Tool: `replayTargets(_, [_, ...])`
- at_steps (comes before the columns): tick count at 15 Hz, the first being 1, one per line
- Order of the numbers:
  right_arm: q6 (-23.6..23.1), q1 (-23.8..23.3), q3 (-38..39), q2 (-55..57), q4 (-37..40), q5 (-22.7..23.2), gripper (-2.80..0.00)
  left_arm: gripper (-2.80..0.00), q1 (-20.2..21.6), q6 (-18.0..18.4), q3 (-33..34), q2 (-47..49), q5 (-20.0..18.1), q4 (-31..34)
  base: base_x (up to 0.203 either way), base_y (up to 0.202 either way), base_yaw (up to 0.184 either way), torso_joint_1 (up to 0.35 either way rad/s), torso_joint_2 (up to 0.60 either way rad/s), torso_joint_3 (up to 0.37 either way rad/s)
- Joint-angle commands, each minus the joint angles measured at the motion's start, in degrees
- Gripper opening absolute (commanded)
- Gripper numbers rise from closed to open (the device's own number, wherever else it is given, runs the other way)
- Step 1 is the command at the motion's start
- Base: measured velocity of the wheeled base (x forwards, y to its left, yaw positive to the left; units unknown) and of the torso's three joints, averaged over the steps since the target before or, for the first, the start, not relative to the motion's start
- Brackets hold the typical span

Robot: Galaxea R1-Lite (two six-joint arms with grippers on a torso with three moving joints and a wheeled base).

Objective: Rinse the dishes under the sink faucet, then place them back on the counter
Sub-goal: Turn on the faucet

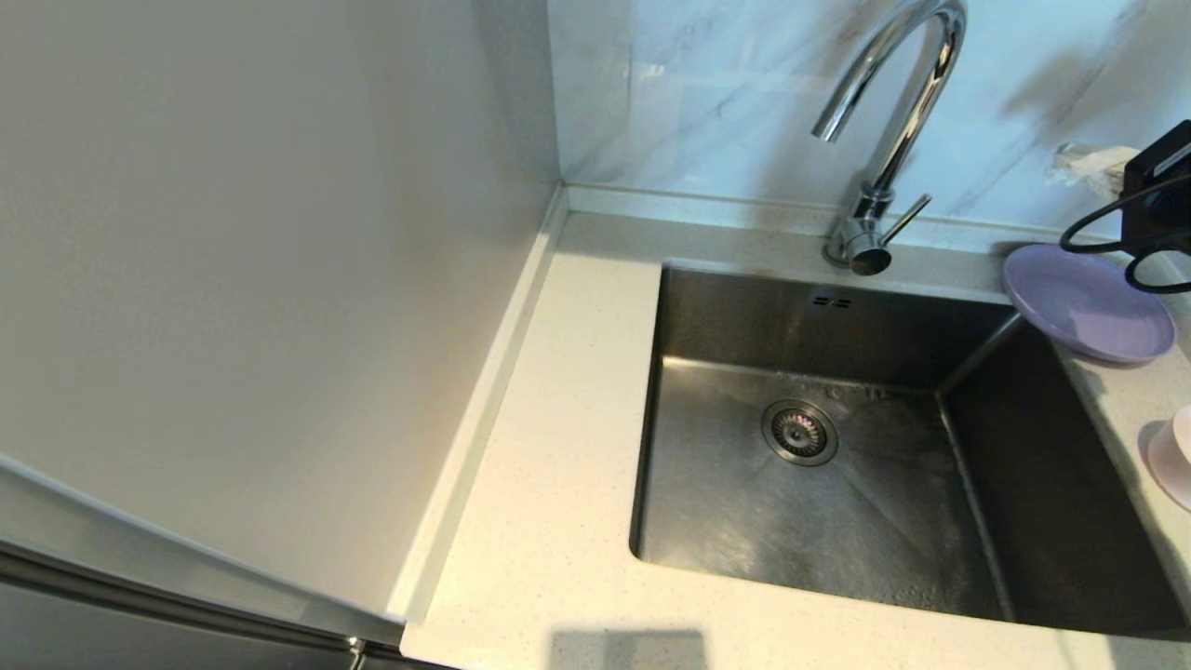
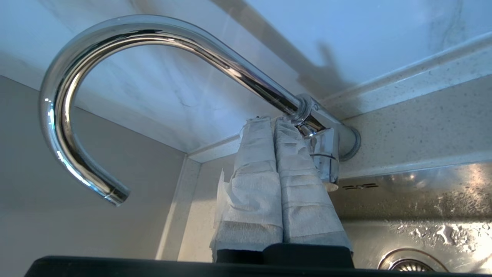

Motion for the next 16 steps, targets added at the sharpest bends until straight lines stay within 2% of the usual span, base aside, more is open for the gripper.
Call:
replayTargets(1, [0.0, 1.0, -1.3, 0.7, -0.3, -0.2, -2.8, -2.8, 0.0, 0.0, 0.0, 0.0, 0.0, 0.0, 0.0, 0.0, 0.0, 0.0, 0.0, 0.0])
replayTargets(9, [-0.1, 3.5, -5.4, 6.7, -0.1, -1.2, -2.8, -2.8, 0.0, 0.0, 0.0, 0.0, 0.0, 0.0, 0.0, 0.0, 0.0, 0.0, 0.0, 0.0])
replayTargets(11, [-0.3, 4.0, -5.9, 7.3, -0.1, -3.3, -2.8, -2.8, 0.0, 0.0, 0.0, 0.0, 0.0, 0.0, 0.0, 0.0, 0.0, 0.0, 0.0, 0.0])
replayTargets(14, [-5.4, 5.7, -8.2, 9.9, -0.1, -6.6, -2.8, -2.8, 0.0, 0.0, 0.0, 0.0, 0.0, 0.0, 0.0, 0.0, 0.0, 0.0, 0.0, 0.0])
replayTargets(16, [-6.5, 7.5, -8.5, 10.2, -0.1, -7.0, -2.8, -2.8, 0.0, 0.0, 0.0, 0.0, 0.0, 0.0, 0.0, 0.0, 0.0, 0.0, 0.0, 0.0])
